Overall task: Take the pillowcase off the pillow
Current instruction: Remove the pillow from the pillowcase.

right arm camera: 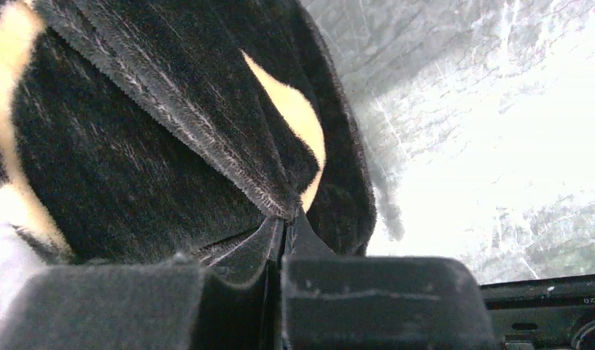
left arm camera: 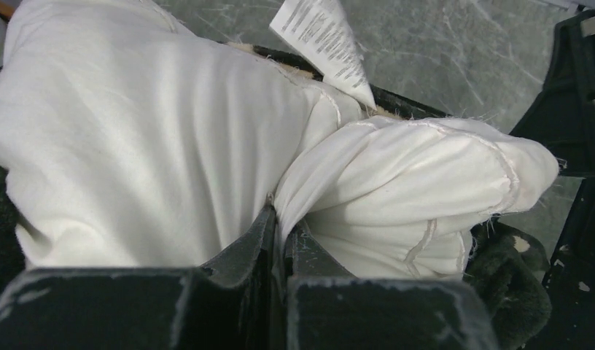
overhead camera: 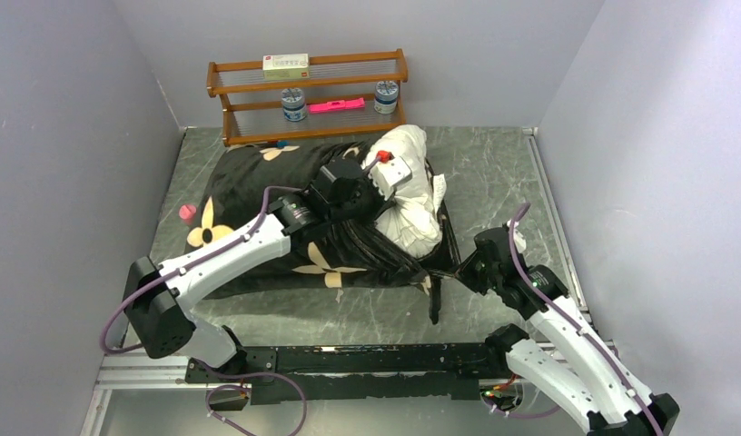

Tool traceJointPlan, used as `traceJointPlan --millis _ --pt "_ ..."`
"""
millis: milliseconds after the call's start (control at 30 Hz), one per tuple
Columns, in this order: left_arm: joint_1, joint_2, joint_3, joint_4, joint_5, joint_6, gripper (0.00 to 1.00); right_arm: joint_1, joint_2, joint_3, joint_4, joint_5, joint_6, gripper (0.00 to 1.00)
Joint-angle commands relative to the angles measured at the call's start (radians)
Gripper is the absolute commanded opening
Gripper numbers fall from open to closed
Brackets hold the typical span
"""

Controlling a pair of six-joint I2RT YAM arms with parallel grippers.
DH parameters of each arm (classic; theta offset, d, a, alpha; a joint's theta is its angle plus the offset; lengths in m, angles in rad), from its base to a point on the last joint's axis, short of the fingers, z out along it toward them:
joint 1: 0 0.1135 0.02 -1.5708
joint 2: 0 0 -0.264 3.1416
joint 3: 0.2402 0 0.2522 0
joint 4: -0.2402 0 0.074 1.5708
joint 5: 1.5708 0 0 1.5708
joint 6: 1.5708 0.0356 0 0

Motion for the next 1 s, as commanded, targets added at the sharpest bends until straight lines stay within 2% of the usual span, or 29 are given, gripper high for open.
traceJointPlan --millis 0,300,367,467,567,733,967 --pt "0.102 -0.089 -0.012 -0.017 -0.151 0.002 0.05 -0.006 0.035 0.024 -0.098 0.166 -0.063 0.00" --pt "0.103 -0.134 -0.075 0.042 -0.015 -0.035 0.05 -0.007 -0.009 0.041 0.146 0.037 -0.330 0.02" --pt "0.103 -0.140 -0.082 0.049 -0.001 -0.045 0.05 -0.006 -0.044 0.048 0.194 -0.024 -0.405 0.13" --pt "0.103 -0.140 -0.082 0.053 0.014 -0.049 0.05 -0.006 -0.111 0.055 0.241 -0.089 -0.486 0.38" --pt "0.103 -0.140 -0.082 0.059 0.026 -0.055 0.05 -0.007 -0.166 0.052 0.263 -0.136 -0.526 0.48" --pt "0.103 -0.148 -0.082 0.062 0.051 -0.059 0.05 -0.006 -0.217 0.002 0.349 -0.270 -0.537 0.49" --pt "0.104 -0.178 -0.096 0.066 0.115 -0.062 0.05 -0.007 -0.218 -0.128 0.554 -0.325 -0.483 0.43"
